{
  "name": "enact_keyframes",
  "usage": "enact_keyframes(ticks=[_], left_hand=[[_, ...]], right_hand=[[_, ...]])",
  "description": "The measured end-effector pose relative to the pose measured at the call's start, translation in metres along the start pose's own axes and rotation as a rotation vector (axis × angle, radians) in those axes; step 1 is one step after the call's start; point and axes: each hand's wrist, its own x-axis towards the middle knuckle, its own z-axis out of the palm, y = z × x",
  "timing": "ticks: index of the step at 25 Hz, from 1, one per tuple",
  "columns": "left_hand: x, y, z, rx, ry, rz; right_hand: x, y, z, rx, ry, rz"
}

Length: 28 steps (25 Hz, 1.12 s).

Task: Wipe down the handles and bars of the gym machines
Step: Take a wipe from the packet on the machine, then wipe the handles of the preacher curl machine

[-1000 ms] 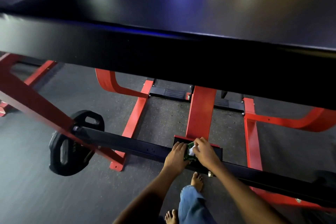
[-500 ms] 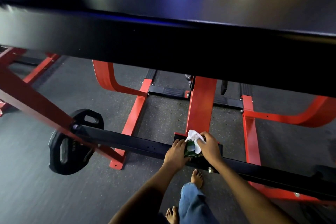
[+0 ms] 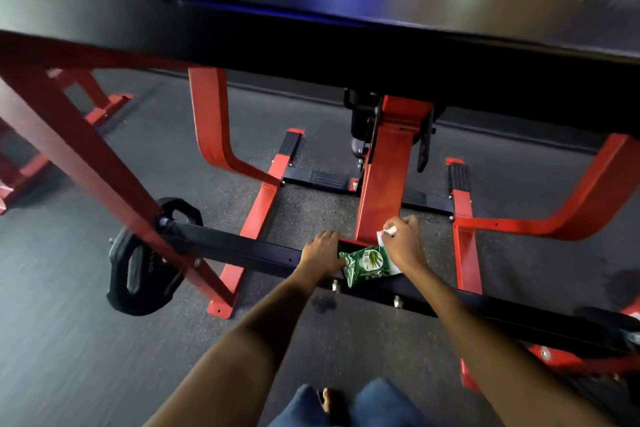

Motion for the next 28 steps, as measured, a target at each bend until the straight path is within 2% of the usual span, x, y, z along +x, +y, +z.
enact_keyframes(ticks=[5, 9, 12, 20, 28], left_hand=[[-0.056, 0.0, -0.048, 0.012, 0.205, -0.054], [-0.153, 0.003, -0.069, 0.036, 0.438, -0.1], [-0.238, 0.0, -0.059, 0.042, 0.553, -0.215], [-0.431, -0.041, -0.02, 0.042, 0.634, -0.594], [-0.542, -0.136, -0.038, -0.03, 0.667, -0.852]], right_hand=[[-0.027, -0.046, -0.023, -0.161, -0.011, -0.274], [-0.082, -0.078, -0.04, -0.347, -0.016, -0.43], [-0.139, -0.09, -0.033, -0.492, 0.011, -0.624], [-0.293, -0.139, 0.032, -0.456, -0.214, -0.967], [-0.394, -0.243, 0.132, -0.457, -0.331, -1.169]])
